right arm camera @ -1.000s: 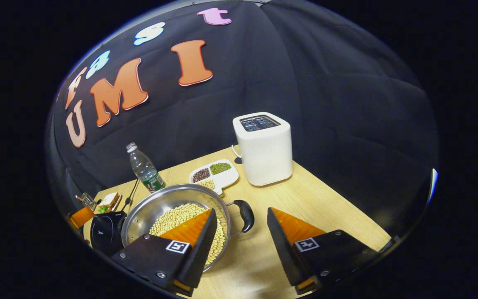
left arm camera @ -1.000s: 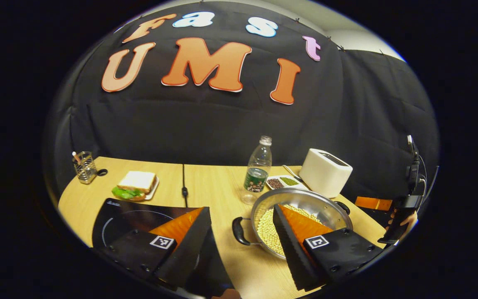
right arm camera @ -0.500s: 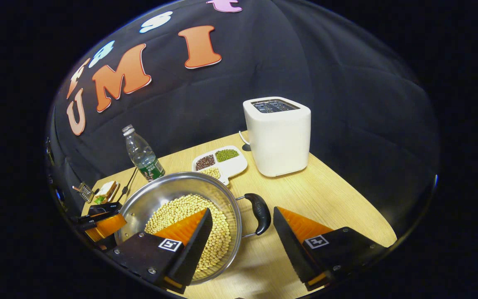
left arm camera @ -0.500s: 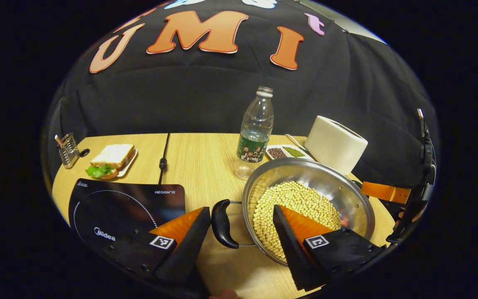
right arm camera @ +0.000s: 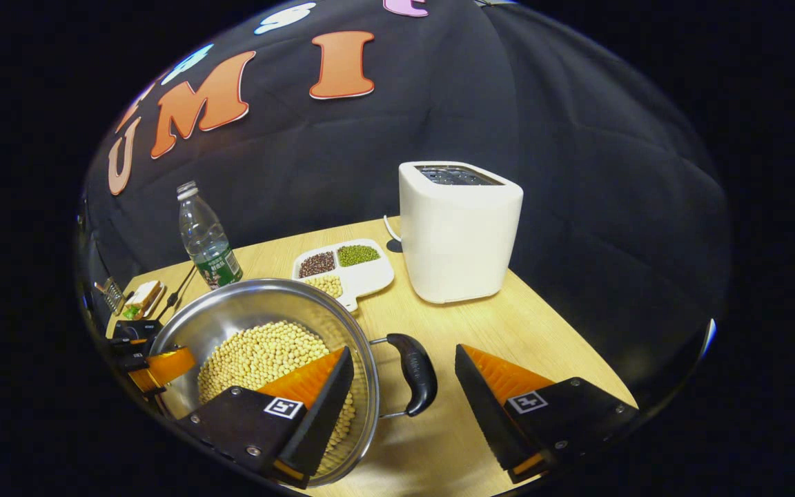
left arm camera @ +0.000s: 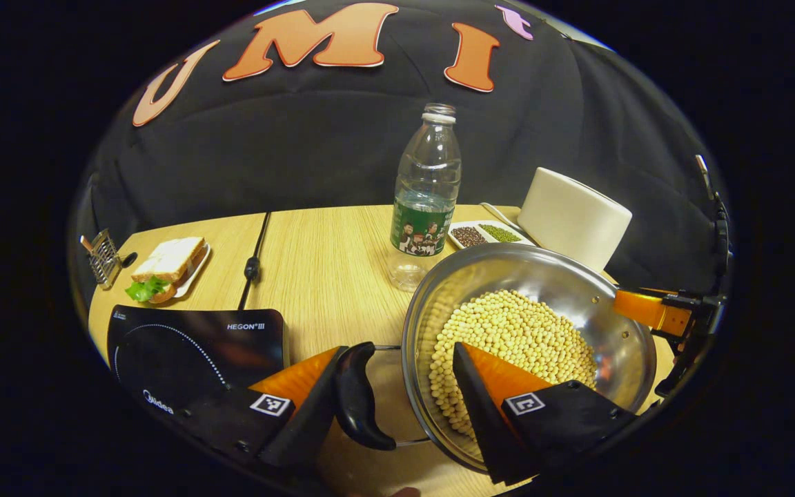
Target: First push the handle of the pot to place it horizontally, then grasp the pot with both hands and set it on the induction cooktop.
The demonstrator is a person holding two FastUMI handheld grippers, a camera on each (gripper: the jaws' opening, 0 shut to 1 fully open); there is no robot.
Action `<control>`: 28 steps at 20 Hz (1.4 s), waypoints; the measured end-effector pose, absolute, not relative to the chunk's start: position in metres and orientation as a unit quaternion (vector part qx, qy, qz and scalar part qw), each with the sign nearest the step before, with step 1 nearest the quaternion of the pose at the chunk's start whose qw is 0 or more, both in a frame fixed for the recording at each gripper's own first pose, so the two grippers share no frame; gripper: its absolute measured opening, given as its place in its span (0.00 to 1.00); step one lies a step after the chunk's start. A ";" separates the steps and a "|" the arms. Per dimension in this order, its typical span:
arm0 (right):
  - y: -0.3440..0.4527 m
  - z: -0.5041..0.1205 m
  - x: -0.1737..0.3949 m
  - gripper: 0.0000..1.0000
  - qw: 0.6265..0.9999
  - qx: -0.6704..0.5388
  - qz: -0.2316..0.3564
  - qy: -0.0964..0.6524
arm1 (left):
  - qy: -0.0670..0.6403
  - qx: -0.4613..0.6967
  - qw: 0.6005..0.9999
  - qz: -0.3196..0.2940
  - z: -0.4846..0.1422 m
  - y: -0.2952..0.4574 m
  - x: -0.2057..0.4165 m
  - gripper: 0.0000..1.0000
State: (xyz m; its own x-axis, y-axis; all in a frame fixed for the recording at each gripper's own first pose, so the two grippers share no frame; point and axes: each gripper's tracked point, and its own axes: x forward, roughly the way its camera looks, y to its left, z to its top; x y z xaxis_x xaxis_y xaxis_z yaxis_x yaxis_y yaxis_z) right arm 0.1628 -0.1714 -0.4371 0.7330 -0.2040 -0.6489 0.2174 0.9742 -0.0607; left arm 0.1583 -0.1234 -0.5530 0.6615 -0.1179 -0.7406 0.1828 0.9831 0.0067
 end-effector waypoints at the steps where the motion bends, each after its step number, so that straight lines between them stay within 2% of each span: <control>1: -0.166 -0.443 0.162 0.92 0.928 0.018 -0.101 0.358 | 0.406 0.038 0.910 -0.075 -0.556 -0.120 0.160 0.96; 4: -0.174 -0.459 0.164 0.80 0.919 -0.008 -0.112 0.378 | 0.411 0.024 0.909 -0.060 -0.559 -0.114 0.166 0.86; 5: -0.174 -0.459 0.163 0.76 0.916 -0.010 -0.112 0.384 | 0.414 0.017 0.908 -0.059 -0.562 -0.114 0.165 0.77; 6: -0.174 -0.457 0.164 0.67 0.918 -0.004 -0.114 0.381 | 0.414 0.020 0.908 -0.058 -0.563 -0.114 0.166 0.79; 7: -0.173 -0.459 0.163 0.71 0.915 0.000 -0.114 0.387 | 0.418 0.025 0.906 -0.057 -0.563 -0.113 0.166 0.76; 9: -0.173 -0.460 0.163 0.67 0.914 -0.002 -0.112 0.391 | 0.425 0.024 0.903 -0.048 -0.564 -0.113 0.166 0.67; 13: -0.168 -0.458 0.150 0.53 0.905 0.027 -0.112 0.410 | 0.448 0.017 0.893 -0.029 -0.559 -0.113 0.147 0.68; 15: -0.163 -0.449 0.141 0.47 0.907 0.022 -0.112 0.405 | 0.453 0.008 0.891 -0.025 -0.549 -0.113 0.138 0.65; 16: -0.162 -0.441 0.138 0.51 0.910 0.021 -0.113 0.399 | 0.448 0.005 0.893 -0.025 -0.546 -0.111 0.137 0.66; 22: -0.131 -0.385 0.126 0.51 0.926 0.029 -0.100 0.363 | 0.401 0.008 0.916 -0.025 -0.477 -0.096 0.125 0.63; 24: -0.118 -0.371 0.119 0.51 0.930 0.024 -0.093 0.355 | 0.394 0.004 0.919 -0.021 -0.461 -0.086 0.117 0.66; 25: -0.111 -0.363 0.115 0.46 0.932 0.021 -0.089 0.352 | 0.390 0.000 0.921 -0.017 -0.453 -0.080 0.113 0.63; 26: -0.102 -0.358 0.115 0.51 0.933 0.018 -0.084 0.349 | 0.387 -0.003 0.922 -0.013 -0.446 -0.072 0.108 0.63; 28: -0.082 -0.350 0.115 0.51 0.936 0.014 -0.076 0.344 | 0.382 -0.007 0.924 -0.005 -0.434 -0.058 0.099 0.66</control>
